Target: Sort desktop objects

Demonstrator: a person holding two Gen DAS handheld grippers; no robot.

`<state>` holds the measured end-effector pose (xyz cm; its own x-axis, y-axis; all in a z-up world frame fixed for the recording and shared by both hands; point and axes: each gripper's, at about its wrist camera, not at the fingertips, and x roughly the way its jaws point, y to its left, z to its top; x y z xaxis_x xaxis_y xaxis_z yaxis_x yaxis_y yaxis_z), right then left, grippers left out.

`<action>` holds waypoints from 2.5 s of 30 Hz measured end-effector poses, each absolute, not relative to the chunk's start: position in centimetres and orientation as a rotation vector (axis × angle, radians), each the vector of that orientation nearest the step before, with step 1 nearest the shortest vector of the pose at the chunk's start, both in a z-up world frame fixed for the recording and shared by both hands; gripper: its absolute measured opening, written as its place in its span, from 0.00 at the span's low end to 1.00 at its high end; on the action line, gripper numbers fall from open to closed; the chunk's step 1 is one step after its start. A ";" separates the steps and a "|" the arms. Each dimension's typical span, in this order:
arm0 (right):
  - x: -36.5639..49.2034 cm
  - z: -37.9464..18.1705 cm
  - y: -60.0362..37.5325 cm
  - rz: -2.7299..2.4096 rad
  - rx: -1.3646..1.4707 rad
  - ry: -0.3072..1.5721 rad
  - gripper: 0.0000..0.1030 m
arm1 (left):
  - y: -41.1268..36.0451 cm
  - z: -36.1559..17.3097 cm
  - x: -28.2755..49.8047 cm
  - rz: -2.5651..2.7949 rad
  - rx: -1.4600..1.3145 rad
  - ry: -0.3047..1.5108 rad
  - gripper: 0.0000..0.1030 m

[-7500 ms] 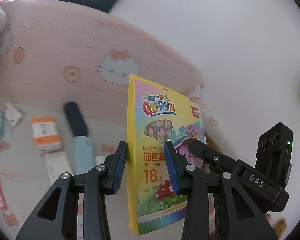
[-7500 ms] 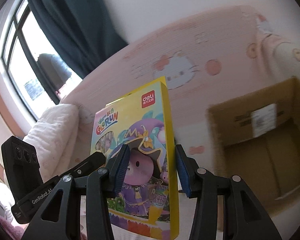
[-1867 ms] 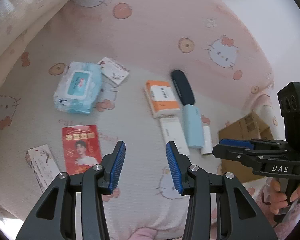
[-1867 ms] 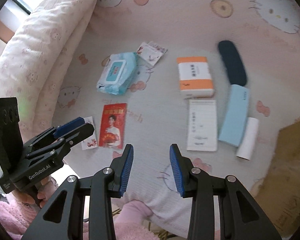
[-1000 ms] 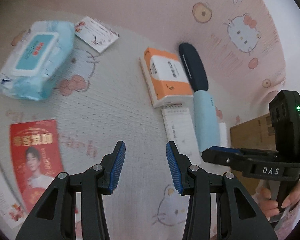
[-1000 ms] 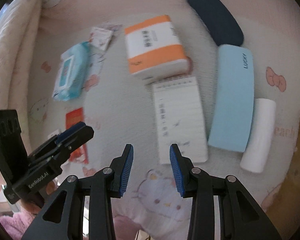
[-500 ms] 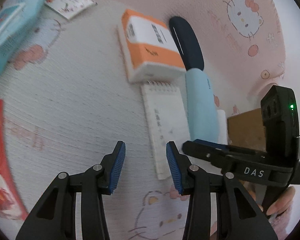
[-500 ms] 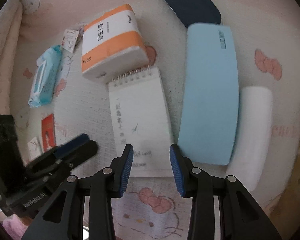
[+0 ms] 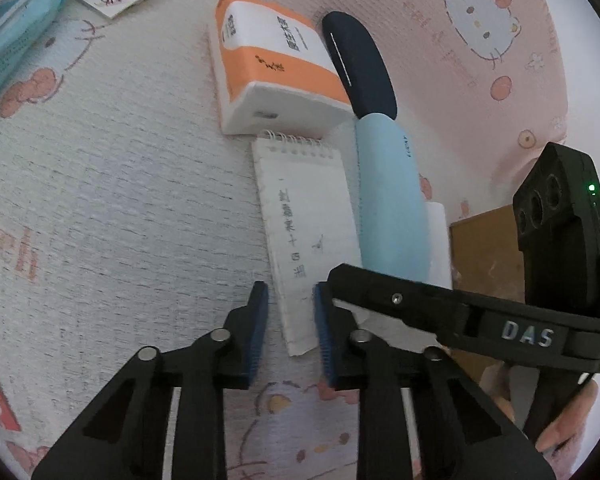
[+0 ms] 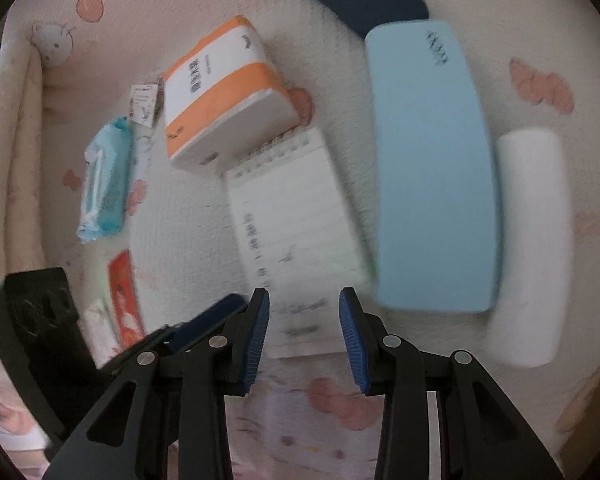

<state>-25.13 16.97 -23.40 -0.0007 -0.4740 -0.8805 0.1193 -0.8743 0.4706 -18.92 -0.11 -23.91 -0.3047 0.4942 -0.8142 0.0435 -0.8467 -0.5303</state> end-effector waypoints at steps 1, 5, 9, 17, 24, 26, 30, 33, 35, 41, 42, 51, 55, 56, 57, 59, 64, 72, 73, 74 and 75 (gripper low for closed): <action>-25.0 -23.5 16.7 -1.908 1.868 -0.382 0.33 | -0.4 -23.9 -18.9 2.232 -1.647 -0.670 0.18; -24.4 -23.3 15.3 -1.899 1.859 -0.363 0.33 | -1.8 -23.7 -18.8 2.255 -1.643 -0.666 0.17; -24.7 -22.0 15.3 -2.002 1.832 -0.247 0.33 | -2.9 -23.3 -18.7 2.271 -1.612 -0.705 0.17; -26.1 -20.4 17.5 -2.080 1.816 -0.279 0.33 | -4.5 -22.2 -18.4 2.304 -1.564 -0.765 0.32; -25.5 -18.0 13.1 -2.069 1.721 -0.269 0.35 | -8.9 -19.3 -17.4 2.429 -1.465 -0.759 0.42; -25.4 -17.1 11.2 -2.071 1.677 -0.265 0.48 | -10.4 -18.5 -16.9 2.477 -1.437 -0.731 0.48; -25.5 -15.8 7.6 -2.075 1.621 -0.284 0.52 | -14.2 -17.0 -16.0 2.587 -1.383 -0.665 0.57; -25.7 -15.7 5.3 -2.069 1.600 -0.309 0.52 | -17.4 -16.3 -15.6 2.670 -1.360 -0.624 0.60; -25.8 -15.9 3.4 -2.054 1.590 -0.333 0.52 | -19.4 -16.3 -15.6 2.710 -1.354 -0.636 0.61; -26.1 -17.4 -1.8 -1.989 1.568 -0.393 0.52 | -24.2 -18.0 -16.3 2.774 -1.375 -0.821 0.61; -26.2 -17.8 -2.4 -1.977 1.569 -0.417 0.52 | -24.8 -18.3 -16.4 2.786 -1.377 -0.854 0.61; -26.7 -21.4 -6.2 -1.937 1.592 -0.595 0.52 | -25.9 -19.6 -17.6 2.878 -1.282 -0.972 0.60; -27.1 -23.0 -7.1 -1.907 1.601 -0.672 0.52 | -25.8 -20.3 -18.7 2.880 -1.296 -1.020 0.44; -27.2 -23.4 -7.3 -1.897 1.613 -0.682 0.52 | -25.8 -20.5 -18.9 2.889 -1.317 -1.024 0.35; -27.3 -23.7 -7.5 -1.888 1.621 -0.691 0.52 | -25.9 -20.6 -19.0 2.897 -1.331 -1.023 0.26; -27.4 -24.2 -7.7 -1.878 1.632 -0.702 0.35 | -26.2 -20.9 -18.8 2.889 -1.335 -1.057 0.23; -27.1 -23.2 -8.2 -1.938 1.572 -0.593 0.23 | -25.5 -21.2 -18.8 2.863 -1.332 -1.074 0.22; -27.0 -21.4 -6.5 -2.040 1.527 -0.444 0.22 | -21.3 -21.4 -19.4 2.771 -1.372 -1.045 0.22; -27.1 -21.2 -6.2 -2.051 1.524 -0.430 0.22 | -20.6 -21.3 -19.3 2.769 -1.376 -1.031 0.21; -27.0 -21.1 -5.9 -2.061 1.522 -0.411 0.20 | -20.1 -21.3 -19.1 2.766 -1.380 -1.017 0.21; -26.7 -21.2 -5.4 -2.071 1.522 -0.384 0.18 | -19.6 -21.3 -18.9 2.761 -1.382 -1.005 0.21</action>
